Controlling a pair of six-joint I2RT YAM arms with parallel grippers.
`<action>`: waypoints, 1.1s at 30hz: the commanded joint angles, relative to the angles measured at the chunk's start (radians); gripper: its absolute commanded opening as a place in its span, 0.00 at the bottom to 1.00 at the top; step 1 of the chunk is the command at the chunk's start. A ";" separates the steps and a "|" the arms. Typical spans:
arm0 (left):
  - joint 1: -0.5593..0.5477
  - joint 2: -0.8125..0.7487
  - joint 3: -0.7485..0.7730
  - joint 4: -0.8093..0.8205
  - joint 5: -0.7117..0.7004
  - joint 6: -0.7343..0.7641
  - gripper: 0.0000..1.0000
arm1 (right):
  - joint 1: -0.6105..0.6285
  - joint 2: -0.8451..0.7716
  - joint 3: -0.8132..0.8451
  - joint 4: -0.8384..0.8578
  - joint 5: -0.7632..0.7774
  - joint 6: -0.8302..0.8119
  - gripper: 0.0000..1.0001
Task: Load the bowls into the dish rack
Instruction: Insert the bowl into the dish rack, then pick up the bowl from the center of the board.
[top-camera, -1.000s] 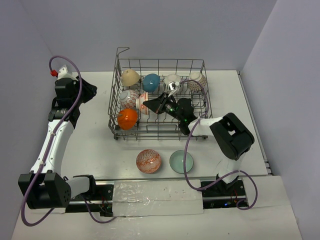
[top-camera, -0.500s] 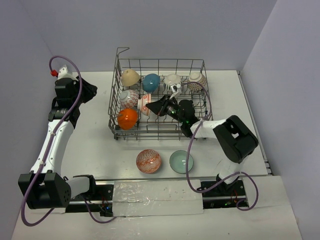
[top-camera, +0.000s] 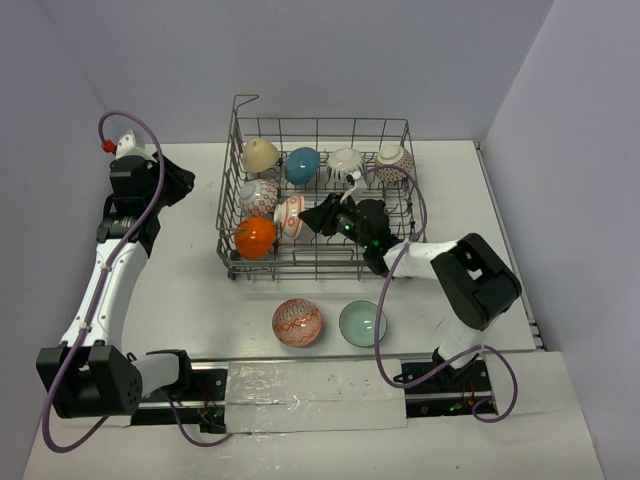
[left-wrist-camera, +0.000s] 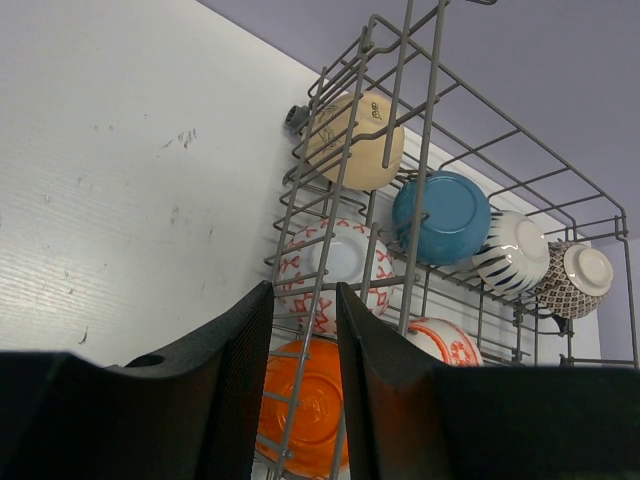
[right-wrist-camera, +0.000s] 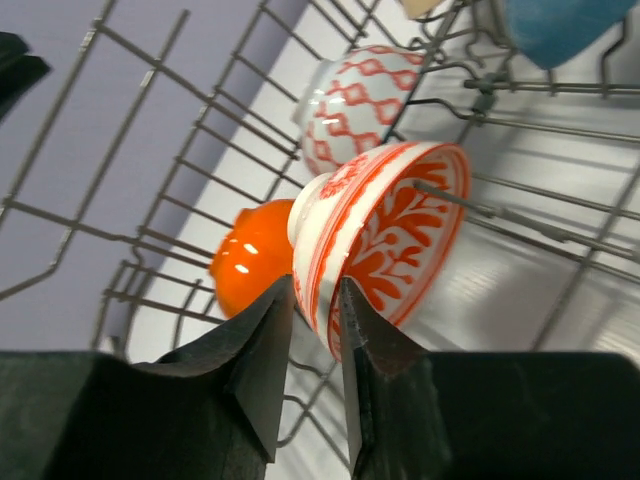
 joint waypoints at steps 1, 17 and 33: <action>-0.001 0.003 0.014 0.029 0.022 0.000 0.37 | -0.012 -0.065 -0.007 -0.001 0.055 -0.065 0.33; -0.001 0.004 0.011 0.035 0.031 -0.003 0.38 | -0.012 -0.128 -0.001 -0.129 0.098 -0.143 0.43; -0.004 -0.049 0.002 0.046 0.016 0.020 0.39 | 0.018 -0.548 0.065 -0.484 0.057 -0.331 0.49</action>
